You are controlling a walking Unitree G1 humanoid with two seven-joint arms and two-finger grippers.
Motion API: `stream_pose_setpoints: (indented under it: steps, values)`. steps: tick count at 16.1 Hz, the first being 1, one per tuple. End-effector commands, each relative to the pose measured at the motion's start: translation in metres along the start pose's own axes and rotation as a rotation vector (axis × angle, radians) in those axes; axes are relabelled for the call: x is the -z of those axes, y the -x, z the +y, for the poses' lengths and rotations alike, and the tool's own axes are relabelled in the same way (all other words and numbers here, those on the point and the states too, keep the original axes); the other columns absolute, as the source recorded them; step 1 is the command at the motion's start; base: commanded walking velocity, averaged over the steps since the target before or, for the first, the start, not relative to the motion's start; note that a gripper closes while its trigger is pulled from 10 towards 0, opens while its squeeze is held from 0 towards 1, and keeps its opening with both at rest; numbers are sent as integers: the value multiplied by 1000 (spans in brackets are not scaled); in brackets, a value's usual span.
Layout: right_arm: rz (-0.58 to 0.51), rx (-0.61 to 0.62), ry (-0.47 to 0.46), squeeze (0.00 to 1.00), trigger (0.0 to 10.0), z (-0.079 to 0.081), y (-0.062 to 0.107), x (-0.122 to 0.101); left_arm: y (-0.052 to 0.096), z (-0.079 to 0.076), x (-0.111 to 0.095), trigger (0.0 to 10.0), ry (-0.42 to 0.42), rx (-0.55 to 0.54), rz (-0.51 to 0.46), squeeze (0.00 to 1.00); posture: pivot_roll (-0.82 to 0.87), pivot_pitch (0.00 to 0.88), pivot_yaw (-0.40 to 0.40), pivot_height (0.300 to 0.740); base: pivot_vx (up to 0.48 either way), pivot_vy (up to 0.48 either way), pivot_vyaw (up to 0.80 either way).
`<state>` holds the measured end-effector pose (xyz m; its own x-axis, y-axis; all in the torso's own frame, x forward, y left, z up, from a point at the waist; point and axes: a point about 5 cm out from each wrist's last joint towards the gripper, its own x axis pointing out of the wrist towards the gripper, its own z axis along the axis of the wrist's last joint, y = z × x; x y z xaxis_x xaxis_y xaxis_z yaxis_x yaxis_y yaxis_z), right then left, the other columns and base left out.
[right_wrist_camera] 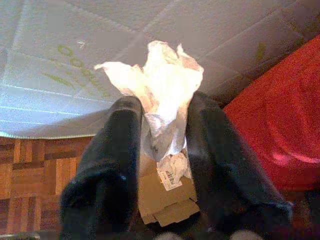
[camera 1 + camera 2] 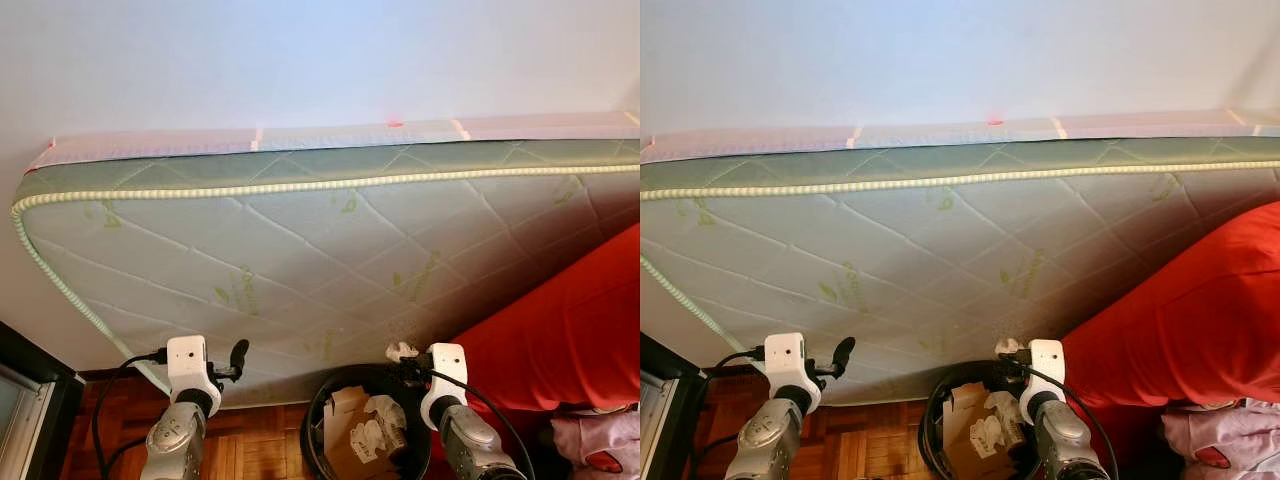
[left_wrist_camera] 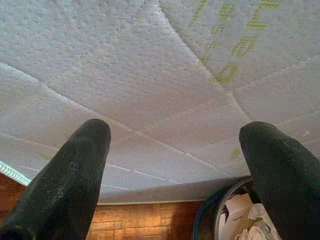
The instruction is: Clean up the room
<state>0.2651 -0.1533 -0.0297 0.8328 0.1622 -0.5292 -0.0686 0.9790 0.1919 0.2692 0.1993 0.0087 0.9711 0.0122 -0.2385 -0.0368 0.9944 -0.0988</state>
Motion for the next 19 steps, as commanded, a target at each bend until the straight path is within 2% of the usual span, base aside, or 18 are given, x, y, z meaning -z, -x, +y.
stream_pose_setpoints:
  steps: [1, 5, 7, 16, 17, 18, 19]
  values:
    - [39, 1, 3, 988, 10000, -3, 3, 9, 2, 1, 5, 10000, 2, -6, 32, 0, 203, 136, -60, 740, 0, 0, 0]
    - [75, -9, 27, 984, 10000, -3, 4, 14, 1, 1, 6, 10000, 2, -7, 34, 0, 202, 135, -61, 740, 0, 0, 0]
    - [112, -19, 70, 988, 10000, -3, 6, 20, 1, 1, 6, 10000, 1, -8, 36, 0, 202, 132, -62, 740, 0, 0, 0]
    - [141, 11, 39, 1000, 10000, -19, 15, 31, 1, 2, 7, 10000, -3, -10, 42, 0, 202, 121, -60, 740, 0, 0, 0]
    - [142, 12, 39, 714, 10000, -19, 15, 31, 1, 2, 8, 10000, -5, -10, 51, 0, 199, 118, -58, 740, 0, 0, 0]
    - [144, 16, 38, 0, 10000, -19, 15, 32, 3, 2, 12, 10000, -6, -10, 66, 0, 200, 116, -58, 740, 0, 0, 0]
    - [159, 45, 19, 0, 10000, -18, 17, 37, 8, 6, 24, 10000, -17, -26, 132, 0, 200, 110, -58, 740, 0, 0, 0]
